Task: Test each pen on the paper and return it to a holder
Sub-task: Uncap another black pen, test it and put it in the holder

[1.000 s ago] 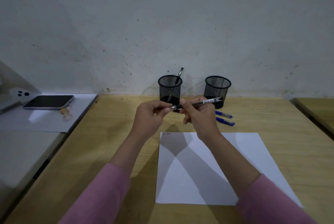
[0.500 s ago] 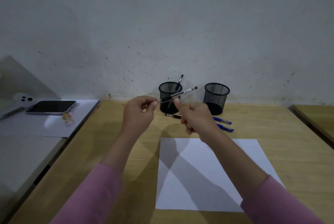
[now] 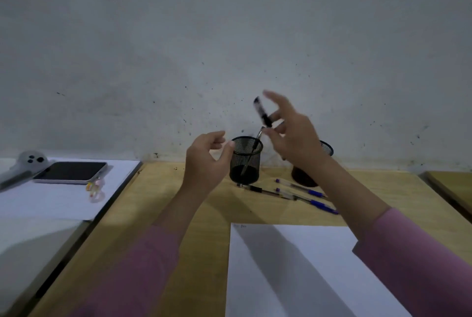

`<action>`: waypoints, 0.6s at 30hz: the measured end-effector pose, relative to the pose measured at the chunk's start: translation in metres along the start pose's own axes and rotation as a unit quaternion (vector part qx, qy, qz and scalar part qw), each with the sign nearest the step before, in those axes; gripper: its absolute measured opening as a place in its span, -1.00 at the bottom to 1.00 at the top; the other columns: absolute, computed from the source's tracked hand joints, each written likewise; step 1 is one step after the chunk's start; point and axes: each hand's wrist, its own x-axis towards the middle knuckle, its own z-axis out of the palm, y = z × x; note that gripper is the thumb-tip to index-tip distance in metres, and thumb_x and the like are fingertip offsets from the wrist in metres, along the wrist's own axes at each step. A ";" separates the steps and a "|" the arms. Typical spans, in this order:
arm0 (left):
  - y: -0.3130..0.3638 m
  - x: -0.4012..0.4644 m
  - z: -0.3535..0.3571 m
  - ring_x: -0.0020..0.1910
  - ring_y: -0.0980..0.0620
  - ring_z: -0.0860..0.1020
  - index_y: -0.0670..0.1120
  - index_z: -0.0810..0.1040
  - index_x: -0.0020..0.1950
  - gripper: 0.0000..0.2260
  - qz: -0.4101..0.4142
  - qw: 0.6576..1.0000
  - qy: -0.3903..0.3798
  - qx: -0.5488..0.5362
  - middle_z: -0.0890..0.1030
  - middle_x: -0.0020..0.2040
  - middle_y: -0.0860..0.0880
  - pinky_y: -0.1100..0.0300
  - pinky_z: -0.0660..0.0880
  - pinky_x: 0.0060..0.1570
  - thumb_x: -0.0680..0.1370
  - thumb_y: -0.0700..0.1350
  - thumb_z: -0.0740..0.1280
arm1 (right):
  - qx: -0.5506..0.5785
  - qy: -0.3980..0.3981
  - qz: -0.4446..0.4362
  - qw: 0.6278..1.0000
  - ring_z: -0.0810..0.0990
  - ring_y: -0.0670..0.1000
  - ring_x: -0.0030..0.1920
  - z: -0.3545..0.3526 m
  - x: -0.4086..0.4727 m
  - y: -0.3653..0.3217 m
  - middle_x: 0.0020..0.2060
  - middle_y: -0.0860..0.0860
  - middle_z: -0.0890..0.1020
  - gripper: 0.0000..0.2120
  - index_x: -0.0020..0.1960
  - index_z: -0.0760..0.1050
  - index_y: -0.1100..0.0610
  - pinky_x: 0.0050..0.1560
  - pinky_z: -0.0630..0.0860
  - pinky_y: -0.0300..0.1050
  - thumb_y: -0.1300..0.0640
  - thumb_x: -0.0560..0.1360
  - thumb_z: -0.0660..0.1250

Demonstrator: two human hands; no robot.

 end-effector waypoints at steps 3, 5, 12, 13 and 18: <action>-0.022 0.006 0.022 0.04 -0.01 0.53 -0.18 0.57 0.10 -0.71 -0.020 0.998 -0.010 0.066 0.58 0.03 -0.10 0.22 0.46 0.03 0.46 -0.05 0.40 | 0.131 0.080 0.077 0.985 0.67 0.00 -0.37 -0.007 0.025 0.010 -0.20 0.02 0.62 -0.37 0.40 0.24 -0.07 -0.26 0.64 -0.11 0.25 0.44 0.41; -0.033 0.008 0.037 0.15 -0.07 0.50 -0.19 0.55 0.15 -0.63 -0.048 0.994 -0.034 0.090 0.56 0.12 -0.12 0.15 0.43 0.12 0.45 0.03 0.39 | 0.180 0.128 0.117 0.968 0.68 0.02 -0.34 -0.002 0.036 0.017 -0.20 0.07 0.63 -0.41 0.35 0.26 -0.05 -0.18 0.65 -0.08 0.24 0.43 0.42; -0.049 0.010 0.065 0.20 -0.09 0.48 -0.22 0.52 0.22 -0.51 -0.089 0.987 -0.042 0.123 0.56 0.18 -0.12 0.10 0.42 0.19 0.47 0.13 0.34 | 0.178 0.168 0.180 0.953 0.65 0.06 -0.31 0.048 0.035 0.041 -0.32 0.12 0.62 -0.64 0.10 0.27 0.03 -0.24 0.61 -0.06 0.16 0.46 0.41; -0.050 0.009 0.066 0.20 -0.09 0.49 -0.22 0.53 0.21 -0.51 -0.086 0.988 -0.039 0.121 0.56 0.18 -0.12 0.09 0.43 0.19 0.47 0.13 0.35 | 0.165 0.157 0.185 0.956 0.63 0.04 -0.33 0.055 0.031 0.044 -0.35 0.10 0.61 -0.67 0.07 0.28 0.04 -0.29 0.56 -0.21 0.16 0.46 0.41; -0.051 0.007 0.066 0.20 -0.07 0.49 -0.21 0.54 0.21 -0.49 -0.099 0.991 -0.025 0.091 0.58 0.18 -0.12 0.02 0.46 0.21 0.43 0.14 0.39 | 0.096 0.101 0.224 0.964 0.51 -0.10 -0.39 0.081 0.008 0.057 -0.43 -0.04 0.51 -0.73 -0.06 0.35 0.12 -0.40 0.38 -0.33 0.13 0.43 0.45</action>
